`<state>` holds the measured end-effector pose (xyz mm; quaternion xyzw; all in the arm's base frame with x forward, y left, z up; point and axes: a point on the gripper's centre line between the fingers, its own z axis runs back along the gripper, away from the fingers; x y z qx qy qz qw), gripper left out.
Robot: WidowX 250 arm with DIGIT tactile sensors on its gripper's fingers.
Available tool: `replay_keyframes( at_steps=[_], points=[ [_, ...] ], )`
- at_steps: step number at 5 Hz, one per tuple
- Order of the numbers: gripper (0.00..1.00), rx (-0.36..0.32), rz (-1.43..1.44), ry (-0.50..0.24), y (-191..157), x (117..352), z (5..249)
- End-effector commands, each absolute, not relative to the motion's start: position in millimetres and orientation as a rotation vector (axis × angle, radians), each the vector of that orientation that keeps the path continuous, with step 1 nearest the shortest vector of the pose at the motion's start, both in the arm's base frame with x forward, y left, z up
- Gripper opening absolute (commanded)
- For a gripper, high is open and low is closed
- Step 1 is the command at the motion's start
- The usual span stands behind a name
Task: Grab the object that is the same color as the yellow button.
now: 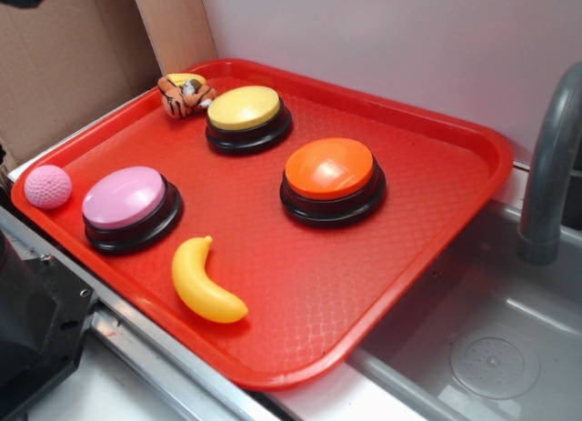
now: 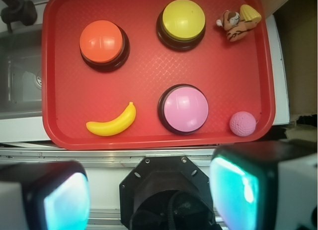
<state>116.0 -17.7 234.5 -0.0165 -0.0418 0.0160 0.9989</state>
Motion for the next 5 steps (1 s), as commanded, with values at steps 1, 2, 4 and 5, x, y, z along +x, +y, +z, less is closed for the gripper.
replay_keyframes(
  at_steps=[1, 2, 4, 5],
  points=[
    [1.0, -0.033, 0.032, -0.084, -17.7, 116.0, 234.5],
    [1.0, -0.102, 0.079, -0.08, -21.9, 116.6, 219.0],
    [1.0, -0.081, 0.269, -0.067, -32.4, 124.3, 164.9],
    [1.0, -0.057, 0.359, -0.047, -38.7, 131.0, 139.8]
  ],
)
